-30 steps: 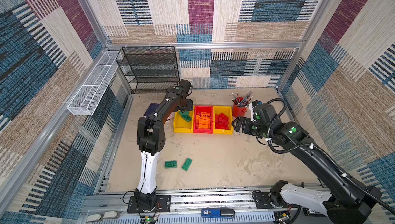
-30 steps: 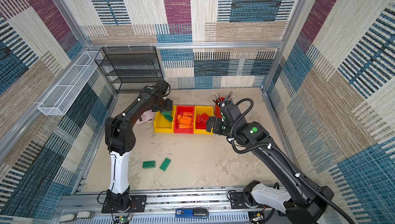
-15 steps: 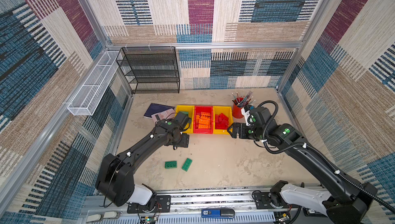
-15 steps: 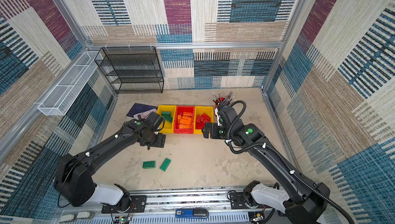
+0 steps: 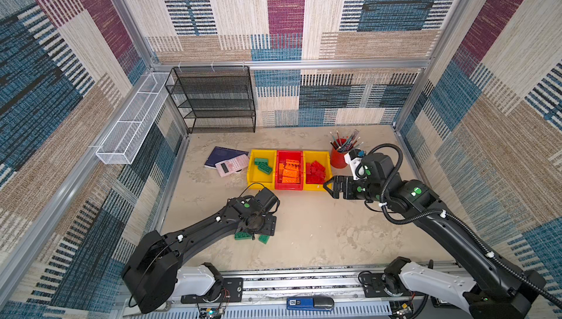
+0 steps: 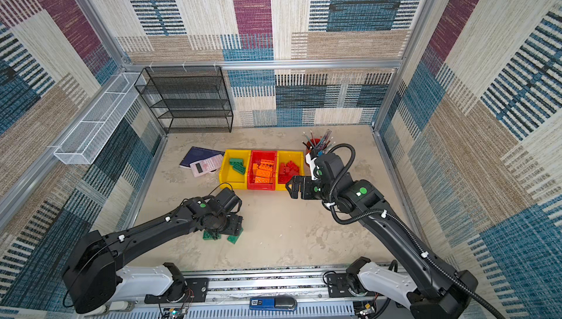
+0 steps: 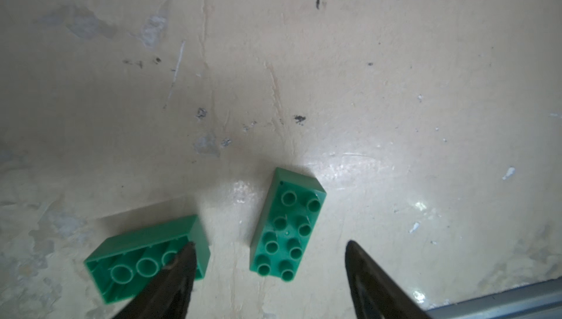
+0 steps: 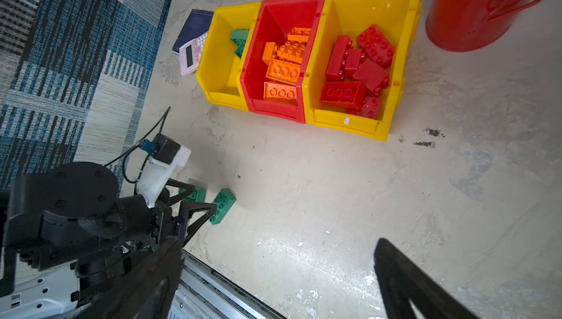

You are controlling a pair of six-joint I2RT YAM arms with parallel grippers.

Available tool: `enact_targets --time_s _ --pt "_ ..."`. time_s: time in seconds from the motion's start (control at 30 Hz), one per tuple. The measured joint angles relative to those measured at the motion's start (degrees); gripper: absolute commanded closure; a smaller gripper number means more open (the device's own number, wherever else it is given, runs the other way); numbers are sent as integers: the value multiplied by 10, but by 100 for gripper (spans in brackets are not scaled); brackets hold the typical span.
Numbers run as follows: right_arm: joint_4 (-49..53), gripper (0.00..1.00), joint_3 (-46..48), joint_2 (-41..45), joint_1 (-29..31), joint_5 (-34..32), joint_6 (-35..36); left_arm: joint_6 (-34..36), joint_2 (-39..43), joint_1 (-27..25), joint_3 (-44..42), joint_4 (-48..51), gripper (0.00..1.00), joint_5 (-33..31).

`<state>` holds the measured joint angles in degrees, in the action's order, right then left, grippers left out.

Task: Sort the legos into containers by color
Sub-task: 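Move the left gripper back over the last two green bricks, then lower the left gripper and grasp a green brick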

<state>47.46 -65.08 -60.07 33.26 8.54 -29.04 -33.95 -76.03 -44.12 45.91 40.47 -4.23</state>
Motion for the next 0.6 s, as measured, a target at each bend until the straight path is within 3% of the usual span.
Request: enact_targets --time_s 0.23,0.6 --pt "3 0 11 25 0 0 -23 -3 -53 -28 0 -28 31 1" --pt "4 0 17 41 0 -2 -47 -3 -111 -29 0 -44 47 0"
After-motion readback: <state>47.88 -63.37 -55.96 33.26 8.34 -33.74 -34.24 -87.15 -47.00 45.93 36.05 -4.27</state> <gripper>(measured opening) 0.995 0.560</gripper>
